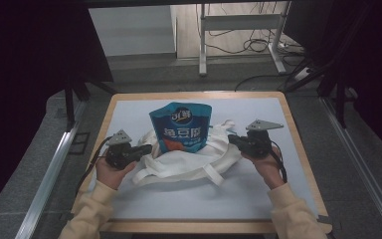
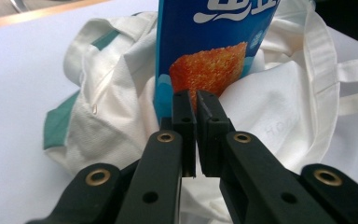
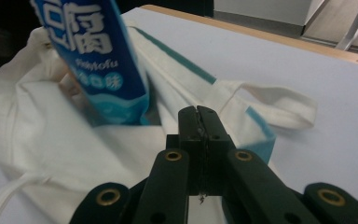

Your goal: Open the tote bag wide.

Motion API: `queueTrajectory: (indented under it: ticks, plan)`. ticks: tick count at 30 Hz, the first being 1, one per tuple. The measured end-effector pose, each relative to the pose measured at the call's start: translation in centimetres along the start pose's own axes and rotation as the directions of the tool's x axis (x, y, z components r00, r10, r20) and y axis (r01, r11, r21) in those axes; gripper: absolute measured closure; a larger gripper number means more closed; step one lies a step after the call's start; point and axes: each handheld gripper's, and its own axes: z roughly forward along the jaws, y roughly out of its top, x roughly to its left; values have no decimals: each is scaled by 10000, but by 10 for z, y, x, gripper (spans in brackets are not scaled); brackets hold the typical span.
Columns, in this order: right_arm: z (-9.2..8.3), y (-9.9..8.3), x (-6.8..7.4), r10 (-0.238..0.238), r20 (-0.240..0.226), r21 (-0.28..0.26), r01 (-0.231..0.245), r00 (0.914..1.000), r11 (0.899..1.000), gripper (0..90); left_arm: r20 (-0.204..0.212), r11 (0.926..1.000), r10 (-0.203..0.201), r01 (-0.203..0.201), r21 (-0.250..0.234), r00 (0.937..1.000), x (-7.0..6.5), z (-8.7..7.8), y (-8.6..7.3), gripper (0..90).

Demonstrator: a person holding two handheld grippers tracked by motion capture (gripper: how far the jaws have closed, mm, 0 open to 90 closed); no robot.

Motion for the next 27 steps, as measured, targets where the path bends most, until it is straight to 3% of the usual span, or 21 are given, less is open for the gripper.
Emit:
queueTrajectory:
  ticks: [5,7,8,10,14,20,25,27]
  plan:
    - [-8,-13,-2,32,-167,303,-27,9999,9995,776,-311,9995,248,-241,223,9992,-4,-5,-5,842]
    - [-11,-16,-3,12,-168,301,-7,9999,9995,716,-91,9997,-89,91,205,9999,-3,-8,-11,812]
    - [-13,-18,-3,-6,-148,260,10,9999,9997,680,-177,9992,-271,276,305,9995,-3,-10,-15,785]
    - [-17,-22,-1,-146,-61,237,147,9999,9996,604,-713,9991,-141,169,391,9974,-4,-16,-22,722]
    - [-24,-29,2,-313,110,161,311,9994,9994,496,-779,9985,-537,538,-4,9955,-3,-30,-31,645]
    - [-33,-46,1,0,419,247,-10,9991,9997,447,-1119,9971,-621,666,368,9918,0,-32,-48,536]
    - [-36,-66,-5,265,684,590,-305,9973,9978,429,-1650,9941,-746,864,659,9835,7,-32,-62,460]
    - [-35,-74,-7,432,734,704,-484,9964,9963,427,-1462,9910,-1070,1173,638,9835,11,-33,-67,452]
